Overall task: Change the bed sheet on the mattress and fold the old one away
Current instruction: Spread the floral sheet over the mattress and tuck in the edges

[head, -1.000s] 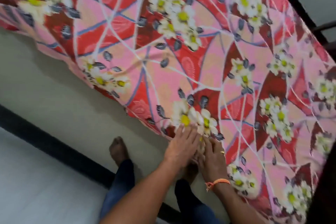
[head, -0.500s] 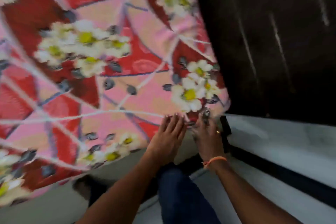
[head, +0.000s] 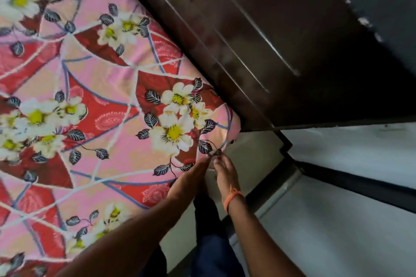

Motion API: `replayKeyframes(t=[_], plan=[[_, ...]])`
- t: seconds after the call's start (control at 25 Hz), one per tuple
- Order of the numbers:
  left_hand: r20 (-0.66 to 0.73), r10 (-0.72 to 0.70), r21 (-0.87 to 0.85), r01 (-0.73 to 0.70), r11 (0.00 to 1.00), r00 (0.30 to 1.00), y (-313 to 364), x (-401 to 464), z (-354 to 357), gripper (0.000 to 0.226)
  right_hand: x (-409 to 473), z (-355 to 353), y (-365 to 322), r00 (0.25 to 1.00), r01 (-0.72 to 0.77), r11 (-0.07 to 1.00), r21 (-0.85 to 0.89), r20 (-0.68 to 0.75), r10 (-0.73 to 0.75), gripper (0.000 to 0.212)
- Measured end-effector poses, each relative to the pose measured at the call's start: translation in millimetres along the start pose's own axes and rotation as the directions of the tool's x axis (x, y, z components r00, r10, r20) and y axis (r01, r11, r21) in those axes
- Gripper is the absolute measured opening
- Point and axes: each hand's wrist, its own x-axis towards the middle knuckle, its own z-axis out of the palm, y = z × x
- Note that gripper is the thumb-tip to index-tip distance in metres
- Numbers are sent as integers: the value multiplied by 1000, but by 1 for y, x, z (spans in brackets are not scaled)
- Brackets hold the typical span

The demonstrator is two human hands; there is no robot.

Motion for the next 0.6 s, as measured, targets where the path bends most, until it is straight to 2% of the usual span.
replayKeyframes(t=[0.04, 0.08, 0.12, 0.16, 0.2, 0.24, 0.28, 0.32, 0.36, 0.4, 0.44, 0.48, 0.52, 0.6], plan=[[10, 99, -157, -96, 983, 995, -21, -5, -17, 65, 0, 5, 1, 998, -45, 997, 57, 34, 43, 27], [12, 270, -286, -256, 924, 963, -44, -14, -36, 81, 1, 11, 4, 997, -56, 992, 115, 56, 50, 30], [13, 384, -289, -364, 885, 923, -64, -19, -49, 84, 4, 18, 10, 997, -61, 980, 190, 67, 49, 36], [51, 397, -174, -383, 907, 916, -65, -15, -54, 72, 7, 23, 15, 996, -73, 961, 266, 67, 57, 45], [62, 308, 9, -310, 951, 949, -47, -7, -46, 59, 11, 31, 21, 996, -85, 936, 343, 60, 68, 50], [-56, 219, 227, -201, 953, 974, -17, 3, -24, 60, 16, 37, 26, 995, -100, 911, 400, 44, 90, 49], [-122, 147, 447, -78, 891, 982, 10, 9, 2, 70, 18, 42, 27, 993, -119, 885, 451, 39, 113, 49], [-128, 100, 629, 3, 777, 987, 20, 11, 18, 77, 20, 46, 30, 989, -144, 859, 492, 34, 146, 54], [-102, 105, 756, 9, 654, 989, 31, 14, 32, 80, 20, 49, 31, 988, -142, 837, 529, 26, 150, 59], [-78, 115, 806, -5, 592, 990, 44, 23, 43, 80, 19, 53, 31, 990, -123, 821, 557, 11, 141, 59], [-60, 84, 761, -8, 649, 995, 52, 30, 48, 79, 18, 55, 31, 992, -93, 815, 572, -17, 125, 52], [-41, 11, 580, 15, 814, 999, 63, 39, 55, 76, 19, 56, 33, 993, -72, 815, 575, -40, 116, 45], [-39, -33, 391, 45, 919, 999, 74, 47, 62, 71, 25, 59, 38, 991, -54, 809, 586, -69, 116, 41], [-38, 3, 241, 7, 970, 999, 80, 67, 67, 60, 36, 63, 46, 986, -31, 769, 639, -105, 127, 37]])
